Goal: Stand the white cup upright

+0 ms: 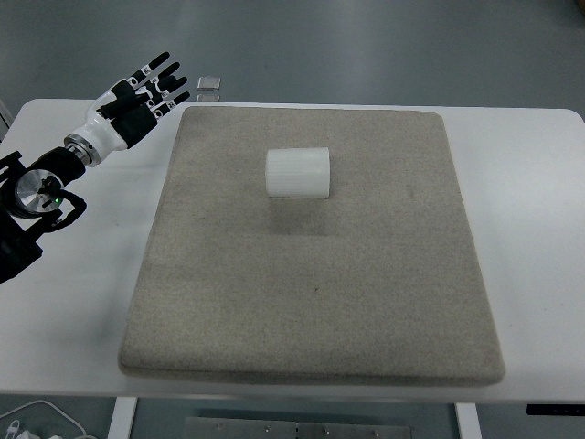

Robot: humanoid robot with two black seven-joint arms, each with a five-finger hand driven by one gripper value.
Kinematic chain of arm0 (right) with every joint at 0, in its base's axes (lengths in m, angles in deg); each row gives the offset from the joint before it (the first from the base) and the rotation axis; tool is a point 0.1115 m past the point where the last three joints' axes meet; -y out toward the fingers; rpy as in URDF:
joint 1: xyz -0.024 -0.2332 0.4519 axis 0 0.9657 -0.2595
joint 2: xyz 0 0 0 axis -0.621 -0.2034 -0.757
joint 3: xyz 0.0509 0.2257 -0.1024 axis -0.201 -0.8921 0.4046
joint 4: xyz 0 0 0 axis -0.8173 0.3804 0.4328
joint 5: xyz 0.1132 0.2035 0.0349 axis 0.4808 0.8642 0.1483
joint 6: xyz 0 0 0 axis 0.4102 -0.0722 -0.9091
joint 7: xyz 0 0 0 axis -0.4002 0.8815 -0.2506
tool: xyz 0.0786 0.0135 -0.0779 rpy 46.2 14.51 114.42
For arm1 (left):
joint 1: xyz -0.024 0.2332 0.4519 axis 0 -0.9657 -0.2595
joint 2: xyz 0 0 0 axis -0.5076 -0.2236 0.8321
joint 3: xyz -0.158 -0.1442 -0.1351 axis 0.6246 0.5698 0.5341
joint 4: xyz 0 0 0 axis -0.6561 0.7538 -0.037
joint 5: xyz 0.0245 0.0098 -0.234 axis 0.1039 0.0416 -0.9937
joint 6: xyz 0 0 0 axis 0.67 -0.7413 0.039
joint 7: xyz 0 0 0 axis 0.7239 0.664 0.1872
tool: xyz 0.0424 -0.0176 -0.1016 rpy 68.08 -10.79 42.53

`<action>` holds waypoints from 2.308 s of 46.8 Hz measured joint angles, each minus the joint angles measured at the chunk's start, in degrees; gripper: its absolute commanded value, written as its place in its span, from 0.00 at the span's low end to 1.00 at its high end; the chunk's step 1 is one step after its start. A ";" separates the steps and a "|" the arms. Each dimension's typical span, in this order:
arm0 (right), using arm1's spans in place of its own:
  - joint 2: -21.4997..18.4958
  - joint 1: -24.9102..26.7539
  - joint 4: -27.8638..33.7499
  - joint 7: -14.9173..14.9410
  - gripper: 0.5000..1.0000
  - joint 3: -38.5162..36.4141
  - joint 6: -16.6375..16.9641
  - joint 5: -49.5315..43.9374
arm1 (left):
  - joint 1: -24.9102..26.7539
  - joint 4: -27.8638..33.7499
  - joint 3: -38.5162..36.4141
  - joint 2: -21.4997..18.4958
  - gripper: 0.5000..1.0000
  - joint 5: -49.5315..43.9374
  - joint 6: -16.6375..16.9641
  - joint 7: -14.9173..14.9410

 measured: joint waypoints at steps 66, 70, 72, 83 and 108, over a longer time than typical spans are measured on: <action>0.00 0.00 0.00 0.00 0.86 0.00 0.00 0.00 | 6.19 5.37 -0.78 -3.52 0.99 29.30 -0.37 -0.84; 0.00 0.00 0.00 0.00 0.86 0.00 0.00 0.00 | 6.96 7.97 -0.84 -5.22 0.98 32.06 -0.37 -0.83; 0.00 0.00 0.00 0.00 0.86 0.00 0.00 0.00 | 7.00 9.02 -0.87 -5.69 0.98 32.75 -0.37 -0.83; 0.00 0.00 0.00 0.00 0.86 0.00 0.00 0.00 | 7.16 13.58 -0.97 -7.13 0.96 37.75 -0.35 -0.81; 0.00 0.00 0.00 0.00 0.86 0.00 0.00 0.00 | 9.16 23.04 -1.21 -8.03 0.88 57.01 1.93 2.35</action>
